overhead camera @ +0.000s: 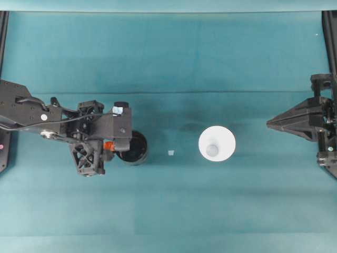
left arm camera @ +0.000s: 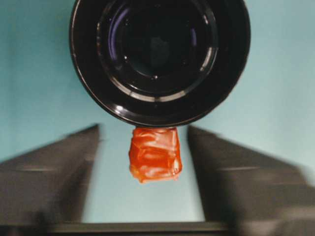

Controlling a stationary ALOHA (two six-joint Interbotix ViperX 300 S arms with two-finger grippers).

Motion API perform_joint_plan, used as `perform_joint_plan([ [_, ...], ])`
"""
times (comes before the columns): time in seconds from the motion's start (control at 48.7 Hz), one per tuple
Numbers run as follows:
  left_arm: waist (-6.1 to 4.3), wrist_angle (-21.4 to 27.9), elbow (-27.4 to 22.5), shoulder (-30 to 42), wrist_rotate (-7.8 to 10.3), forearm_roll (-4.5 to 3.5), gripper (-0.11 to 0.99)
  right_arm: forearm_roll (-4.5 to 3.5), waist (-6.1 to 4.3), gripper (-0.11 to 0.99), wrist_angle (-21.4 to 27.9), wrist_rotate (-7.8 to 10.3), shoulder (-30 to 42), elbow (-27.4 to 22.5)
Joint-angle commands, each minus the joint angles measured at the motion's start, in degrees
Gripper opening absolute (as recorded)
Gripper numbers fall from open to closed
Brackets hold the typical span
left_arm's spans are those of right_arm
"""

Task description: Put the paper cup into the moved red handle cup holder.

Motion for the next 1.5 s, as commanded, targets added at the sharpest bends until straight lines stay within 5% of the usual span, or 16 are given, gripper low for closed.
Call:
perform_joint_plan([
  [0.0, -0.26, -0.4, -0.8, -0.3, 0.00, 0.09, 0.39, 0.00, -0.18, -0.10, -0.2, 0.35, 0.3, -1.3],
  [0.062, -0.35, -0.4, -0.9, -0.2, -0.18, 0.09, 0.26, 0.00, -0.18, -0.10, -0.2, 0.35, 0.3, -1.3],
  [0.431, -0.35, 1.1, -3.4, -1.1, 0.18, 0.09, 0.26, 0.00, -0.18, -0.10, -0.1, 0.35, 0.3, -1.3],
  [0.821, 0.18, 17.8, -18.7, -4.0, 0.88, 0.18, 0.26, 0.00, -0.26, -0.10, -0.1, 0.35, 0.3, -1.3],
  [1.109, 0.53, 16.7, -22.9, -0.1, 5.80, 0.09, 0.26, 0.00, -0.97, -0.10, -0.2, 0.35, 0.3, -1.3],
  [1.478, 0.62, 16.7, -27.6, 6.6, 5.80, 0.09, 0.26, 0.09, -0.88, -0.10, -0.2, 0.35, 0.3, -1.3],
])
